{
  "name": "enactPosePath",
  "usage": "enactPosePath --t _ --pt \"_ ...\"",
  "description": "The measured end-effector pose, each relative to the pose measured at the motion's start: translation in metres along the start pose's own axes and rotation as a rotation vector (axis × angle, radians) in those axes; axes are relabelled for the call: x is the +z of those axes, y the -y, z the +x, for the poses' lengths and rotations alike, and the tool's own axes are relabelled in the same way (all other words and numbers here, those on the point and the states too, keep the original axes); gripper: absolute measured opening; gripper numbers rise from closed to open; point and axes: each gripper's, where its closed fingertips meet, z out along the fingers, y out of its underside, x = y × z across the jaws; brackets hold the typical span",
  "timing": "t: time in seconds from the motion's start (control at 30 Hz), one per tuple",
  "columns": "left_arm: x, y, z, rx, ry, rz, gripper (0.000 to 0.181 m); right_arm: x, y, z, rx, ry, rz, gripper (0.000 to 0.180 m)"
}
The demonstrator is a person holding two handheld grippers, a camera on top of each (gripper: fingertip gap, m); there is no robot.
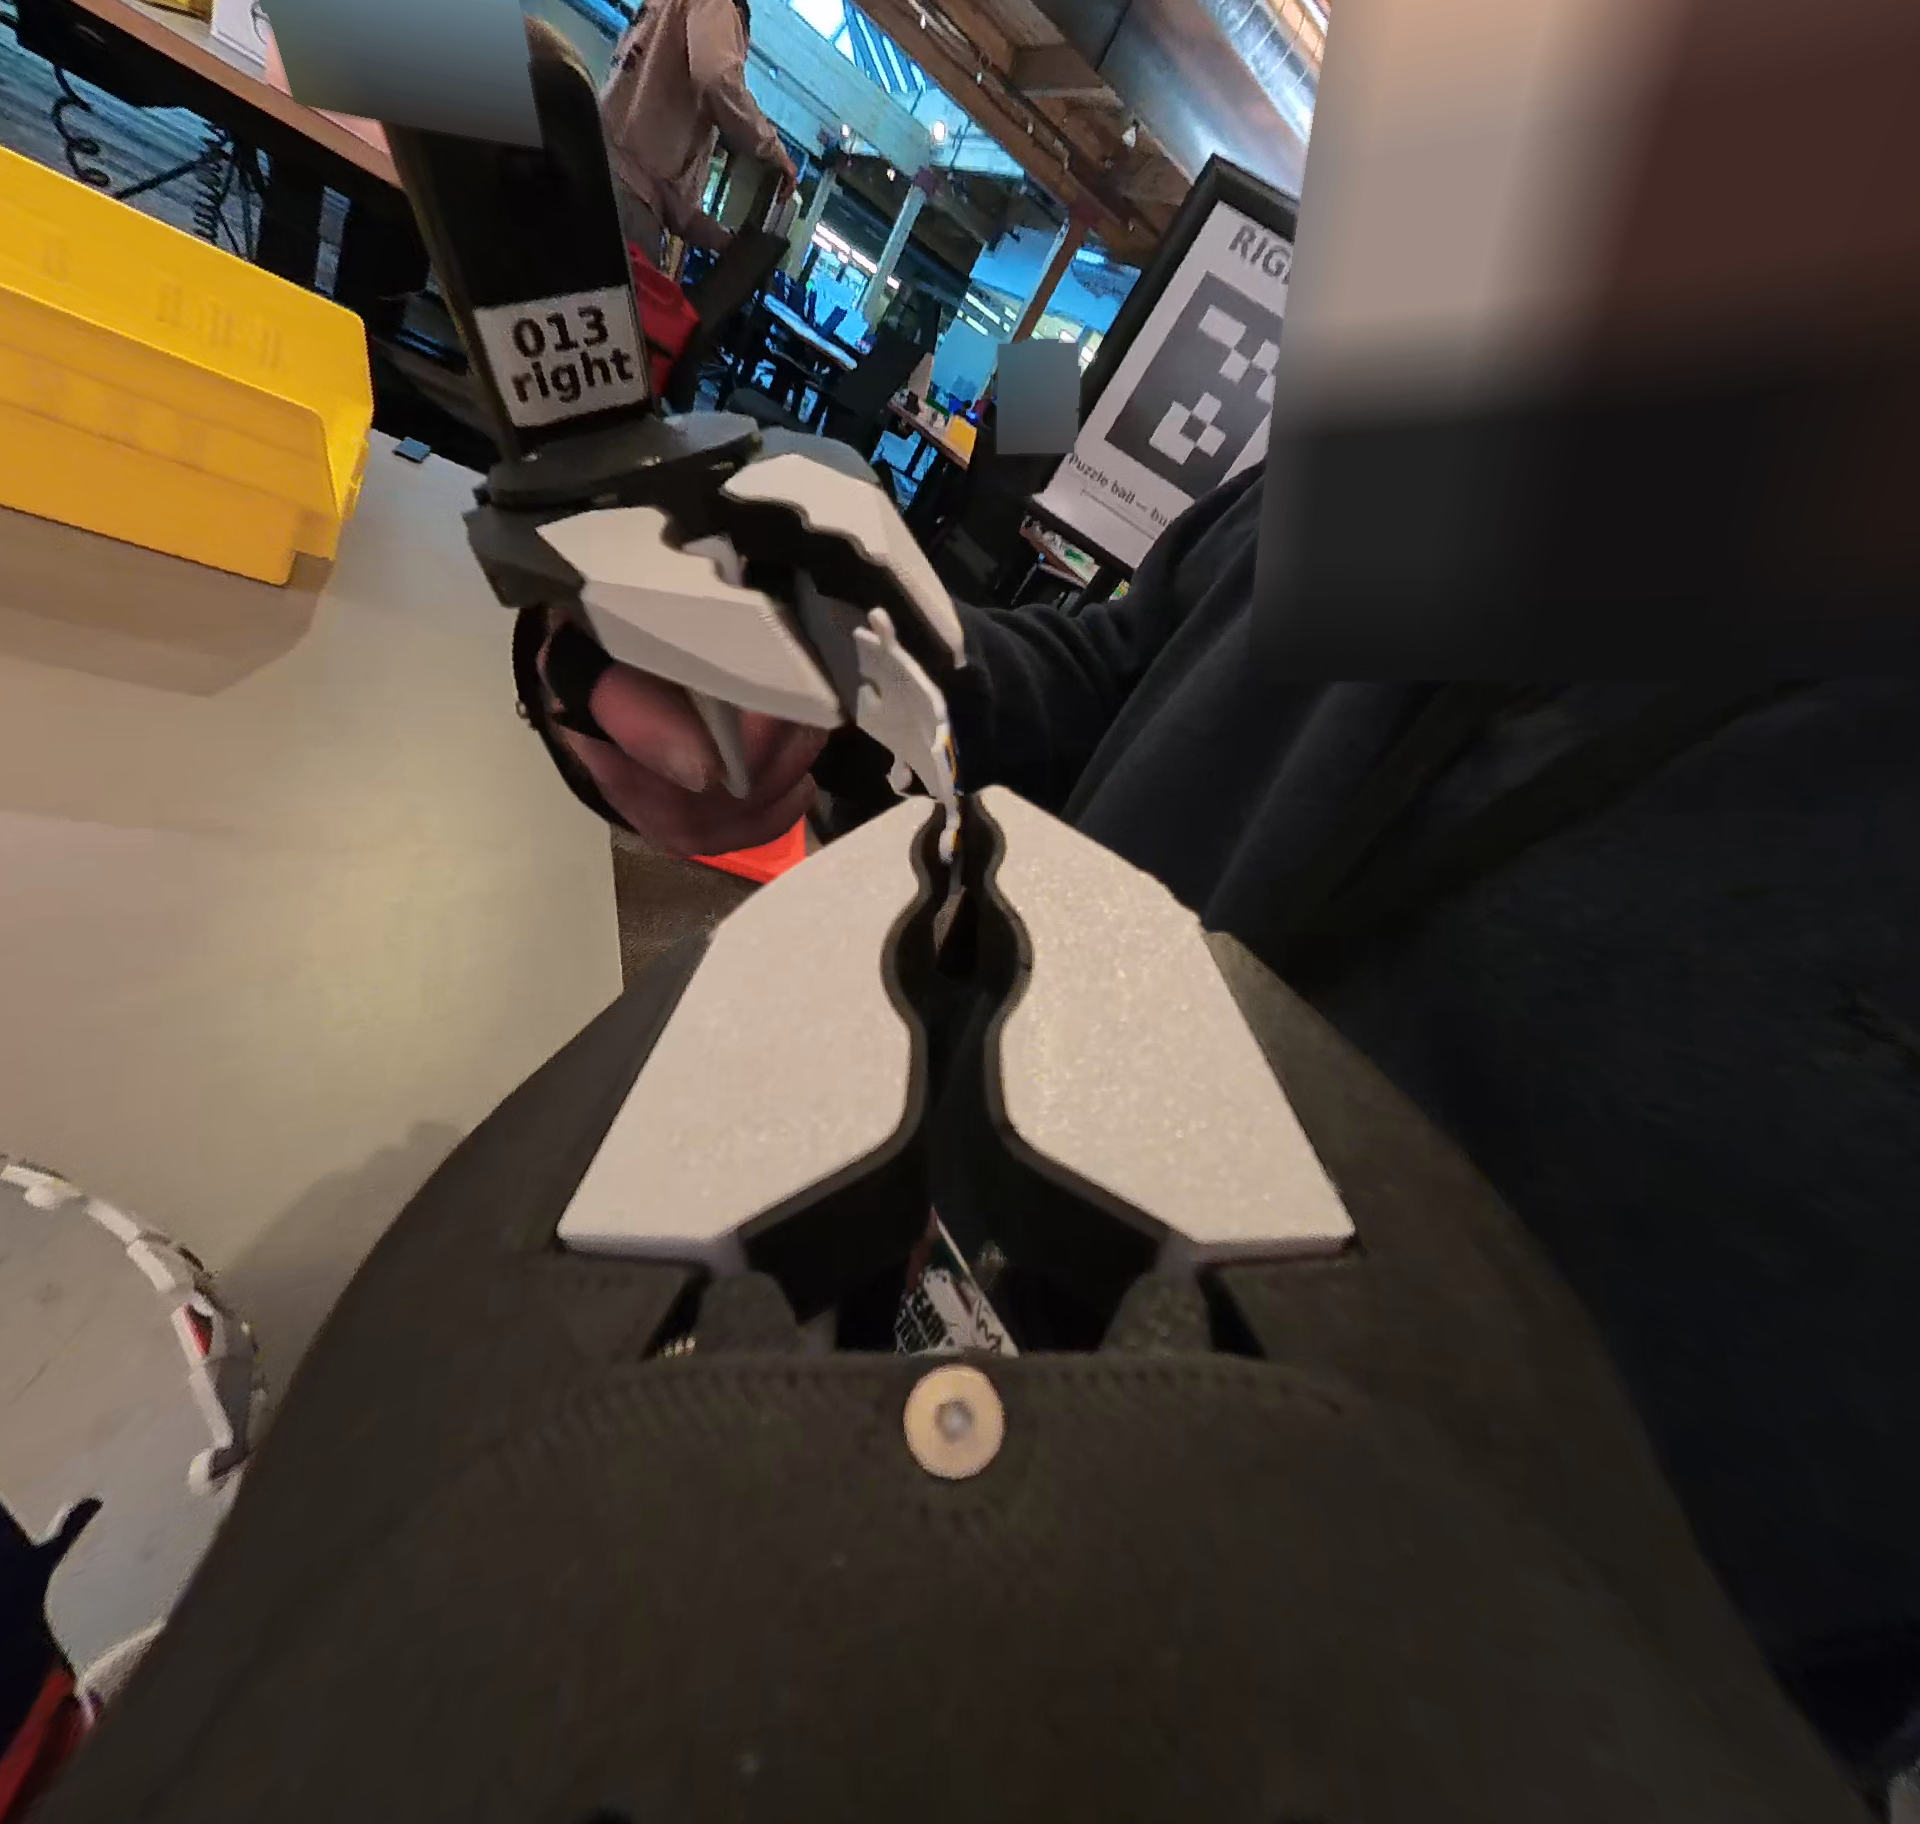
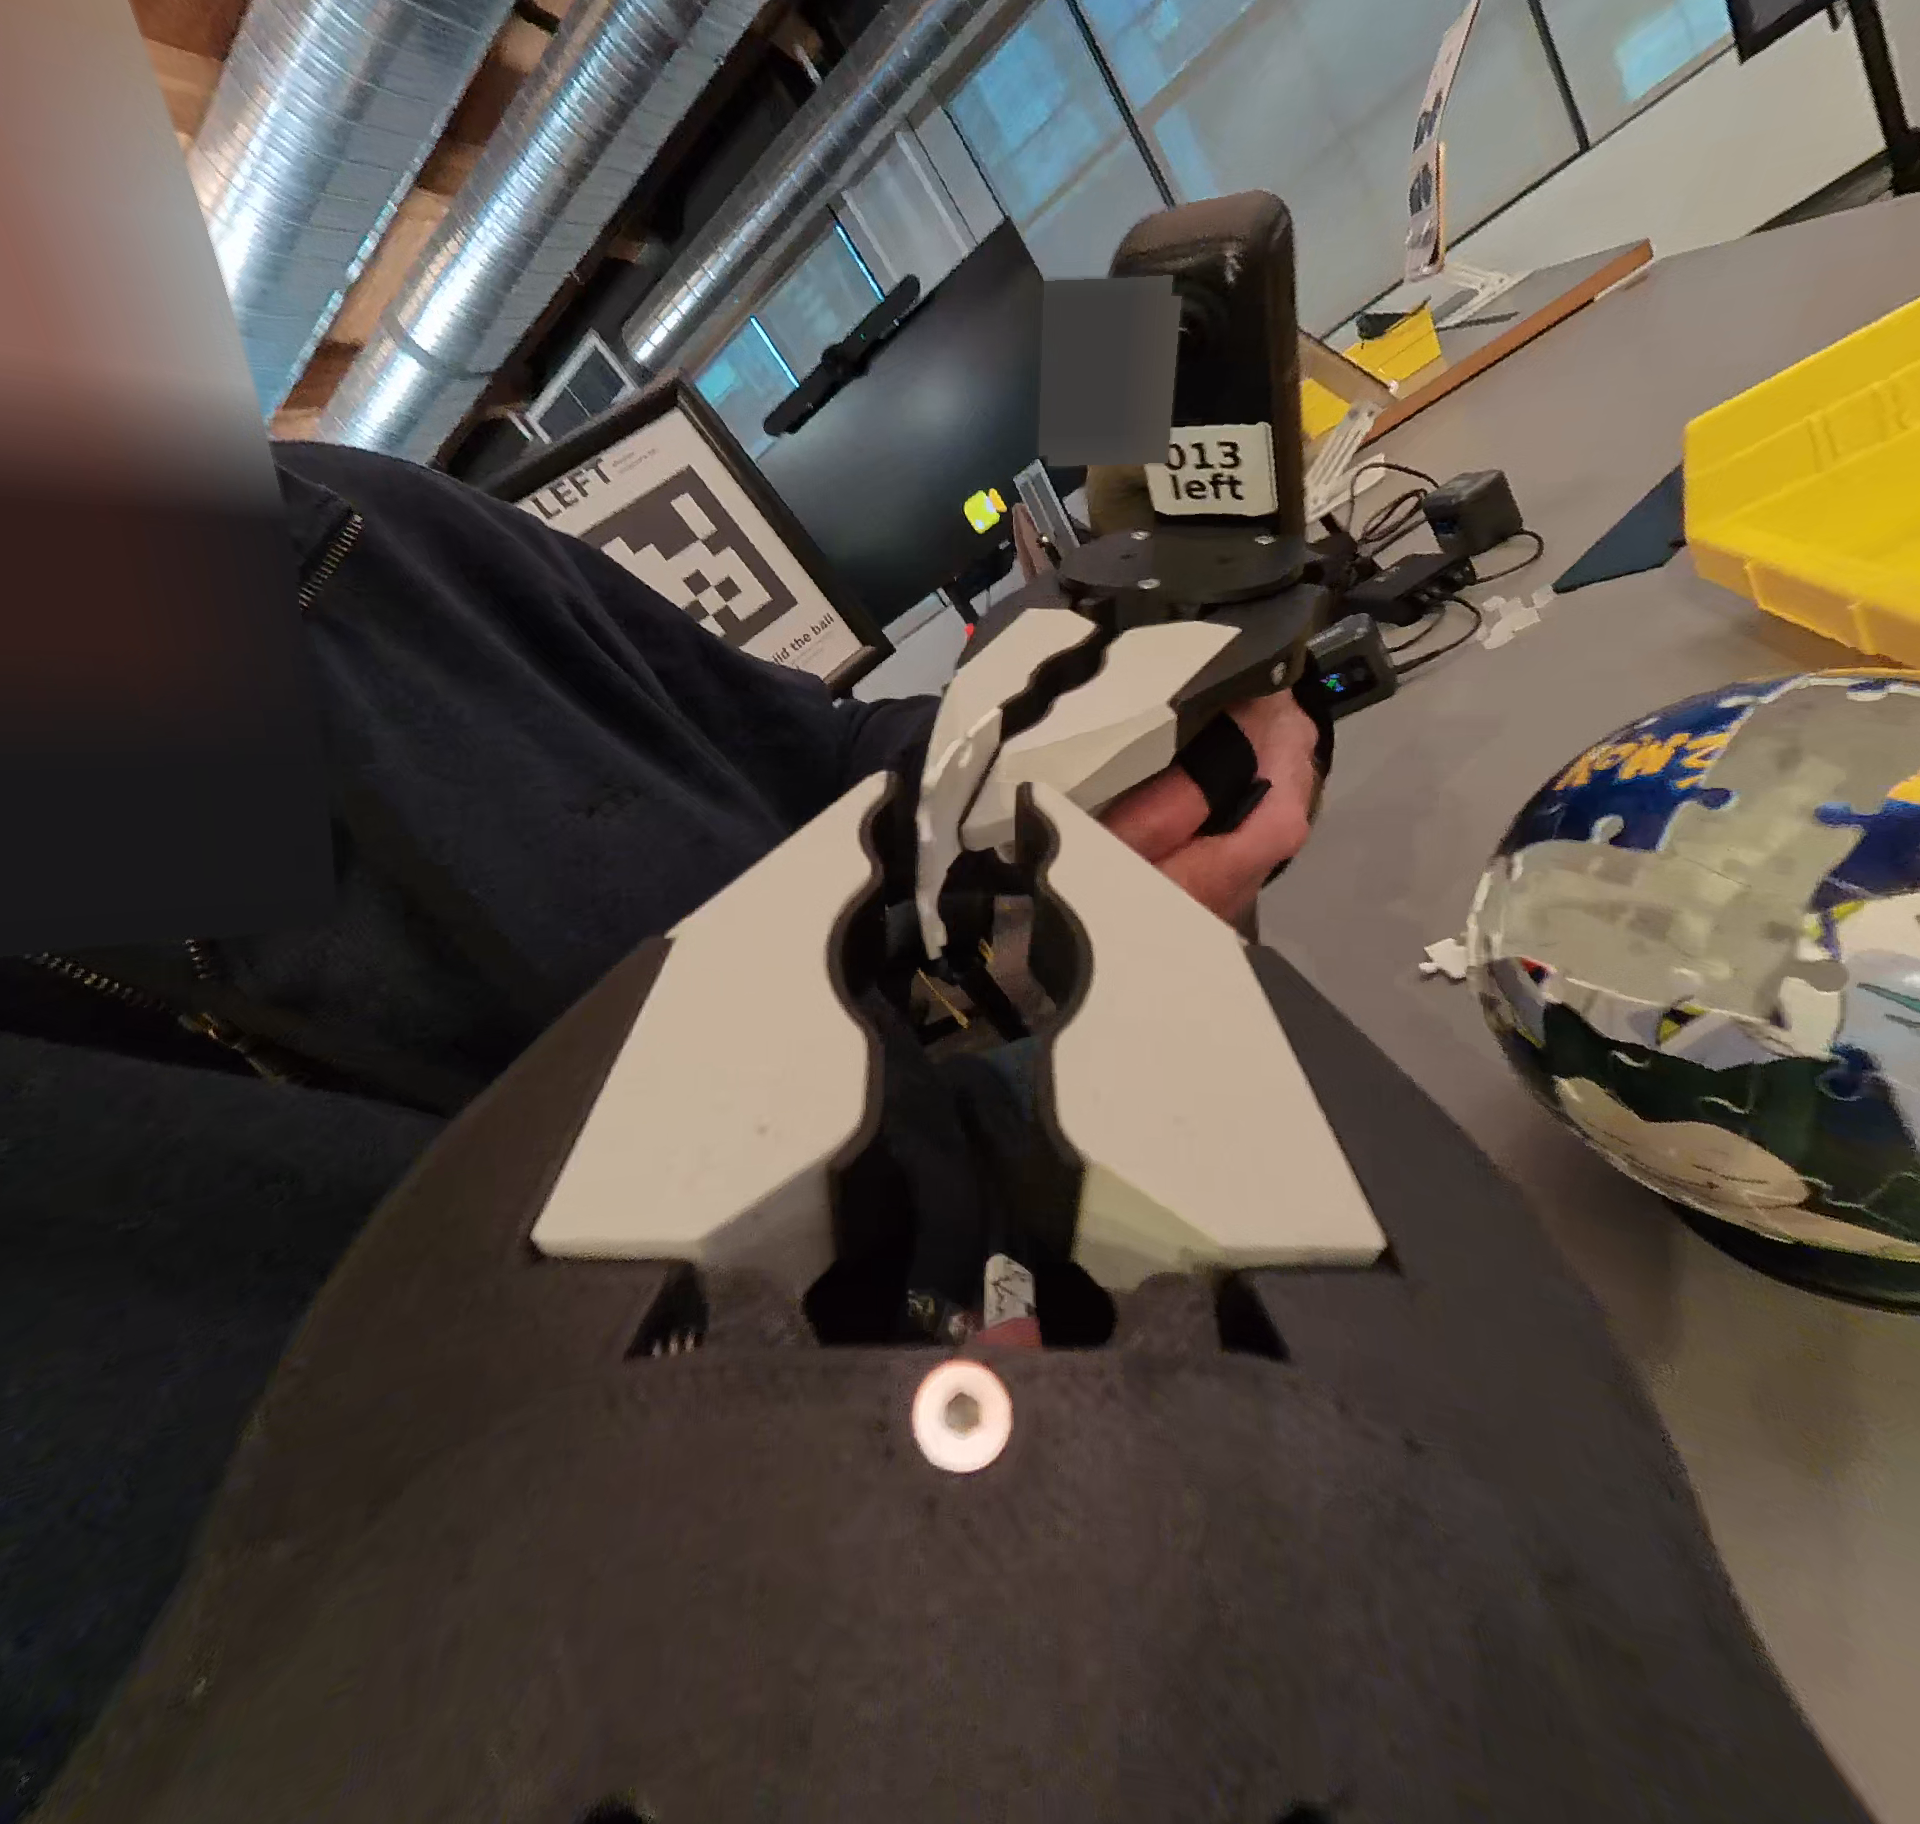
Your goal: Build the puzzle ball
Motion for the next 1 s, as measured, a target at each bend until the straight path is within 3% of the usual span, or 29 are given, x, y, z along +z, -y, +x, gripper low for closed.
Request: enactPosePath --t 0.17,0.27,0.4,0.6,0.7,0.8,0.87,1.0 --pt "-0.003 -0.001 -0.004 0.023 0.038 -0.075 0.002 -0.006 0.003 0.003 -0.111 -0.068 -0.140 0.021" --pt "-0.007 -0.005 -0.011 0.016 0.086 -0.171 0.002 -0.002 -0.006 0.011 -0.162 -0.136 -0.330 0.020" --pt "-0.008 -0.006 -0.018 0.016 0.109 -0.268 0.002 0.006 -0.018 0.021 -0.164 -0.157 -0.474 0.005" --pt "-0.016 0.003 -0.027 0.041 0.146 -0.284 0.005 0.008 -0.006 0.027 -0.070 -0.111 -0.352 0.000" --pt "-0.025 0.011 -0.039 0.076 0.236 -0.259 0.033 0.004 0.006 0.037 -0.011 -0.114 -0.232 0.000" --pt "-0.042 0.019 -0.052 0.152 0.375 -0.234 0.046 -0.002 0.014 0.054 0.063 -0.145 -0.120 0.001" --pt "-0.056 0.028 -0.060 0.225 0.486 -0.215 0.045 -0.005 0.015 0.066 0.117 -0.170 -0.066 0.000" --pt "-0.082 0.030 -0.077 0.486 0.724 -0.302 0.050 -0.006 0.012 0.091 0.194 -0.239 -0.009 0.001"
